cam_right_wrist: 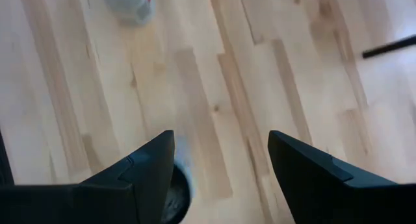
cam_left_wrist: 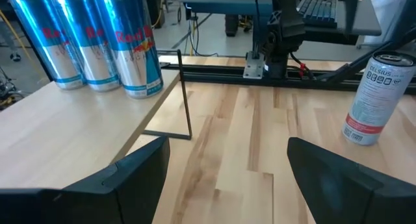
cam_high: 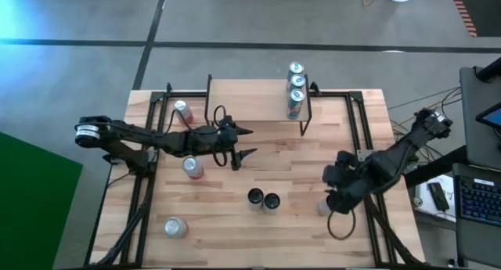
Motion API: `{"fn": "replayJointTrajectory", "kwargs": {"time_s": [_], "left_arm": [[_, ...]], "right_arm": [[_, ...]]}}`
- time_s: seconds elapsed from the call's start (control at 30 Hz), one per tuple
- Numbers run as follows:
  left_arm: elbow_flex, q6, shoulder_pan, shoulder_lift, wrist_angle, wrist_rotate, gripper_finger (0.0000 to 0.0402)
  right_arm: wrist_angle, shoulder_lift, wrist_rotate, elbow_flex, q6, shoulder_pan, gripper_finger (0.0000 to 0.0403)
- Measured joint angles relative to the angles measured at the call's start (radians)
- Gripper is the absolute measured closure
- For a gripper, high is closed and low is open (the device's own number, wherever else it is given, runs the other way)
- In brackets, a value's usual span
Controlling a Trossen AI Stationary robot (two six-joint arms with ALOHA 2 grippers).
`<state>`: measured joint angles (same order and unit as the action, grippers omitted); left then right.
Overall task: Place canned beverage on shelf
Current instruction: Put the right white pink soda can on the shelf
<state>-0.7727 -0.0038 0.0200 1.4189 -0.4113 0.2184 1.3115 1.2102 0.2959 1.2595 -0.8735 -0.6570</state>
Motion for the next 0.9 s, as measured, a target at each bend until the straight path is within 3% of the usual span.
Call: {"fn": "replayJointTrajectory", "kwargs": {"time_s": [0.2,0.47,0.7,0.9], "left_arm": [[0.000,-0.029,0.000,0.000,0.001,0.000,0.0104],[0.001,-0.058,-0.002,0.033,-0.025,0.000,0.0104],[0.001,-0.074,-0.002,0.098,-0.059,0.001,0.0104],[0.001,-0.084,-0.002,0.125,-0.060,0.003,0.0104]], "right_arm": [[0.149,0.118,-0.008,0.111,-0.046,-0.066,0.0158],[0.167,0.217,-0.124,0.145,-0.052,-0.079,0.0103],[0.172,0.238,-0.170,0.145,-0.067,-0.078,0.0052],[0.170,0.233,-0.173,0.144,-0.070,-0.078,0.0049]]}}
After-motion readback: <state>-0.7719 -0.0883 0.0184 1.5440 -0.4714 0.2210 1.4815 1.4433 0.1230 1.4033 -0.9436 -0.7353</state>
